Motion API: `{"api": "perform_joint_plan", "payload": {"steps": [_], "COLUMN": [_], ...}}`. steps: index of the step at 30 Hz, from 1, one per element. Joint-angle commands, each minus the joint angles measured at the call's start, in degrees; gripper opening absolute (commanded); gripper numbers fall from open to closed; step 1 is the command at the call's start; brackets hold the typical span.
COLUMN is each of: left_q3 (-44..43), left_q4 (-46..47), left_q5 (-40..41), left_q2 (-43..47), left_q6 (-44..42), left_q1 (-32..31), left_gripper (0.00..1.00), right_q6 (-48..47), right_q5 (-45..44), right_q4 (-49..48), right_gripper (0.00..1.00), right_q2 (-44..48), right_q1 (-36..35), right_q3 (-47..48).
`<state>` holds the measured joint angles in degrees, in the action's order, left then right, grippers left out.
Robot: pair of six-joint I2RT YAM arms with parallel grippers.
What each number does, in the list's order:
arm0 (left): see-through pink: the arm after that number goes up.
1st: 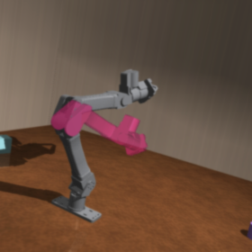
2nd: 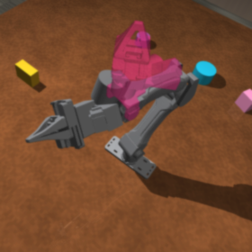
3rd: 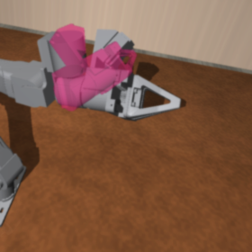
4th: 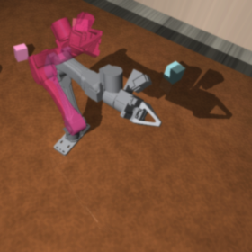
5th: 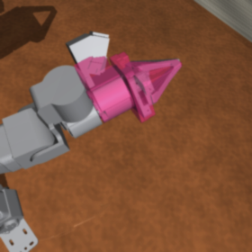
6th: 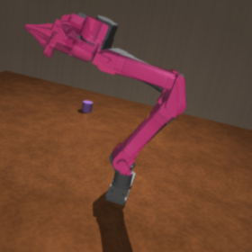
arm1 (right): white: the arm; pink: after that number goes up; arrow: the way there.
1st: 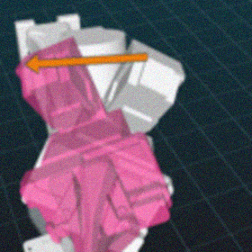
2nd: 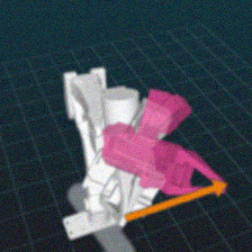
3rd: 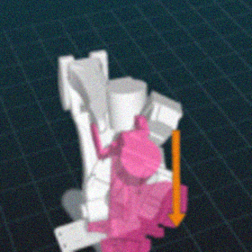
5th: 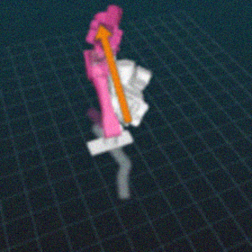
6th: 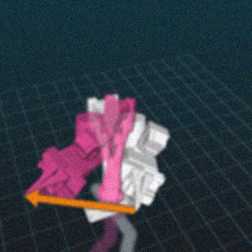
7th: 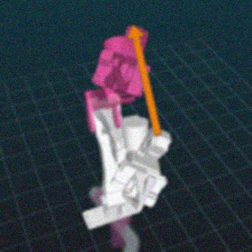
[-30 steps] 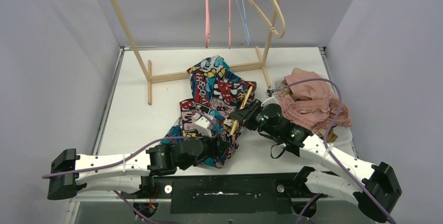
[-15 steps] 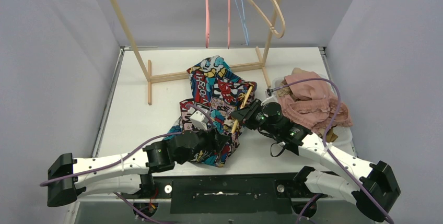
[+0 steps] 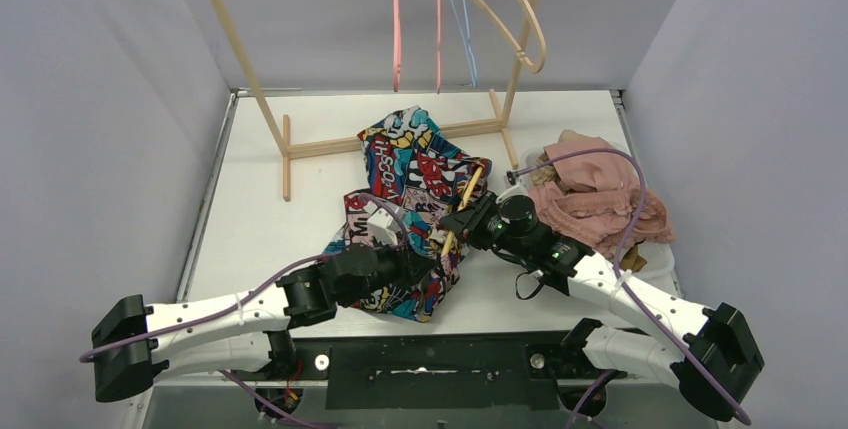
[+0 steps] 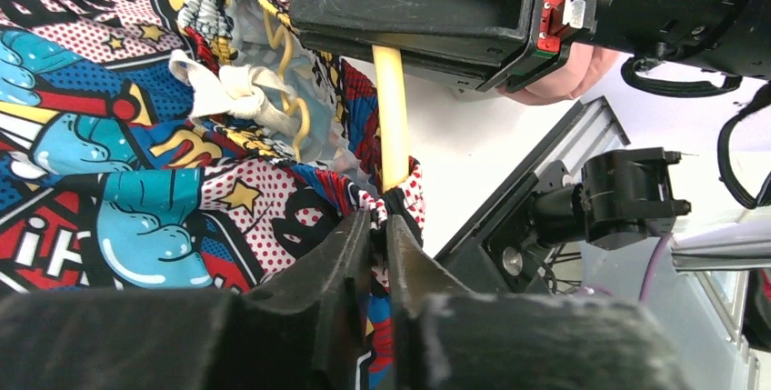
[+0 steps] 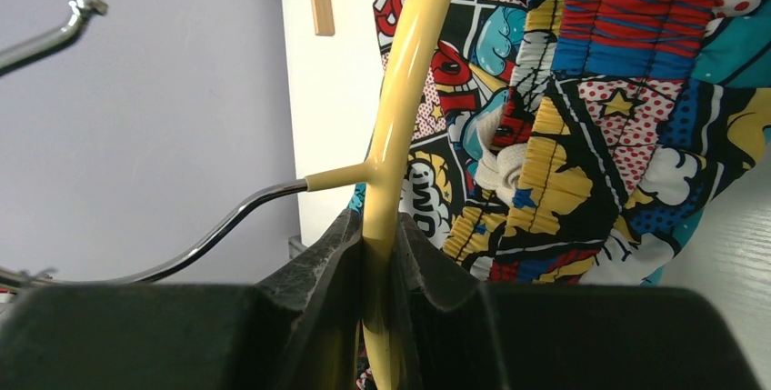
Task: Remove the shorts from the hanger
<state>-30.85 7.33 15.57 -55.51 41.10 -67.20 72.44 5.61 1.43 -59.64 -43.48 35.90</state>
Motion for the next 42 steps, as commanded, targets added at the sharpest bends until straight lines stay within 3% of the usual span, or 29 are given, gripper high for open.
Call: {"api": "perform_joint_plan", "payload": {"steps": [1,8,14,21,28,35,39,42], "left_q3": [1.7,2.8,-2.2,0.3,5.9,9.1,10.0,10.4], "left_q4": [2.8,-3.1,-13.5,-19.2,-15.3,-19.4,-16.8,-19.2], "left_q5": [-3.2,-4.8,-7.3,-12.3,-13.9,-11.1,-10.6,-2.9], "left_q2": [1.4,5.5,8.9,9.2,10.8,12.0,8.5,6.3], "left_q6": [0.6,2.6,2.7,3.9,8.7,11.4,14.6,18.2], "left_q1": [1.0,1.0,1.0,0.8,0.0,-1.3,-2.5,-8.0], "left_gripper": [0.03,0.0,0.0,0.0,0.0,0.0,0.0,0.0], "right_q6": [-1.1,-2.6,3.3,0.8,1.7,-4.5,-0.3,5.5], "right_q5": [-0.1,-1.0,-9.6,-9.0,-4.2,10.2,12.7,15.2], "right_q4": [-4.4,-1.4,-3.5,-1.5,-3.7,-5.6,-11.5,-18.9], "right_gripper": [0.07,0.07,0.06,0.06,0.06,0.08,0.06,0.02], "right_q2": [1.0,1.2,3.9,1.7,1.2,-6.1,-6.3,-5.2], "right_q1": [0.2,3.5,4.2,6.9,12.1,14.6,16.4,18.9], "right_q3": [4.1,6.8,4.6,10.2,9.5,15.8,13.1,8.9]}}
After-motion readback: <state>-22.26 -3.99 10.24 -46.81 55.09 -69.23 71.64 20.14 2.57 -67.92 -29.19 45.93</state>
